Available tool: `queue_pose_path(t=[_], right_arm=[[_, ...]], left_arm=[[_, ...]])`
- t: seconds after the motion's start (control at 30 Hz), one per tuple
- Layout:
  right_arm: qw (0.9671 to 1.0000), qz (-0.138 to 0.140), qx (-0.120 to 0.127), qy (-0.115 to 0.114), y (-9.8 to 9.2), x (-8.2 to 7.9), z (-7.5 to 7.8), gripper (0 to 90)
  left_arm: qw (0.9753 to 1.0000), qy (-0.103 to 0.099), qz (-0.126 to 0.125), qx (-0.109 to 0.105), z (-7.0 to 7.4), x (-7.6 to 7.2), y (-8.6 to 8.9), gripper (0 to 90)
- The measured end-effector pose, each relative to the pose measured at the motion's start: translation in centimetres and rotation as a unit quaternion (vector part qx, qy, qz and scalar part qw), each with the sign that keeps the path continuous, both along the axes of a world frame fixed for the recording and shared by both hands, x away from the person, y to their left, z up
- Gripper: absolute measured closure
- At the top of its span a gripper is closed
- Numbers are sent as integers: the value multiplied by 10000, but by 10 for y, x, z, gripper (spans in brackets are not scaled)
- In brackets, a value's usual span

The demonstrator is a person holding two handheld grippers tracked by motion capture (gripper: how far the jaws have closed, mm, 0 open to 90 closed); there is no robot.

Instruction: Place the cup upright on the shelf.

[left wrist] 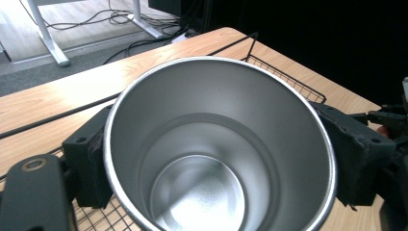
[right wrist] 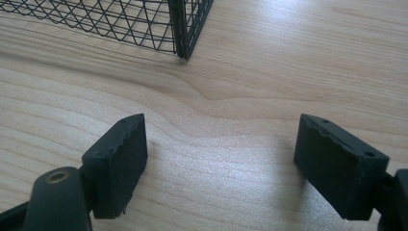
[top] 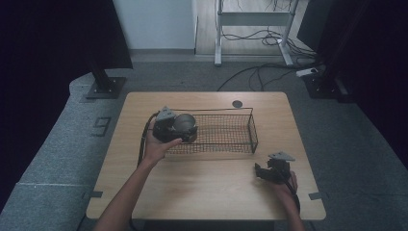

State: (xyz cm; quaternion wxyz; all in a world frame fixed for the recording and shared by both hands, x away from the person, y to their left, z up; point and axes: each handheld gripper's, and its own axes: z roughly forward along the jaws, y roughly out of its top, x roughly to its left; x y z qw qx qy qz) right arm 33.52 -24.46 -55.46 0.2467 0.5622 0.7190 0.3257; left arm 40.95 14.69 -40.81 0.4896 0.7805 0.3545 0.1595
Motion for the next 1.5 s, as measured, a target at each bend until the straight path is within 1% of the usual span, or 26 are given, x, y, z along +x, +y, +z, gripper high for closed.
queue_pose_path(t=[0.17,0.2,0.27,0.3,0.43,0.5,0.67,0.77,0.93,0.97,1.1,1.17,1.33,1.43,1.5], right_arm=[[10000,8,-10,2,0,0,0,188],[10000,7,-9,3,0,0,0,188],[10000,4,-8,-1,0,0,0,188],[10000,9,-13,-6,0,0,0,187],[10000,9,-14,-2,0,1,0,187],[10000,10,-16,1,0,1,0,187],[10000,9,-14,4,0,1,0,188],[10000,8,-13,3,0,1,0,187],[10000,8,-12,4,0,1,0,188],[10000,8,-12,4,0,1,0,187],[10000,8,-14,4,0,1,0,188],[10000,8,-14,4,0,1,0,187],[10000,8,-14,3,0,1,0,188],[10000,8,-13,5,0,1,0,188],[10000,7,-9,-2,0,1,0,188]], left_arm=[[9999,-79,41,92,1,7,-3,143],[10000,-32,25,74,1,12,-4,143],[10000,-23,28,69,0,13,-5,143],[9999,-11,32,99,-1,17,-6,143],[9999,22,52,98,-4,23,-6,143],[9999,66,86,132,-6,28,-7,143],[9996,131,105,219,-11,33,-8,143],[9996,164,112,219,-13,35,-8,143],[9992,253,141,283,-19,41,-9,143],[9989,295,154,318,-23,45,-10,143],[9987,349,178,330,-26,48,-11,143],[9984,369,176,393,-28,51,-12,143],[9983,454,163,332,-30,56,-15,143],[9974,492,216,475,-33,60,-20,142],[9971,517,235,516,-35,61,-22,142]])
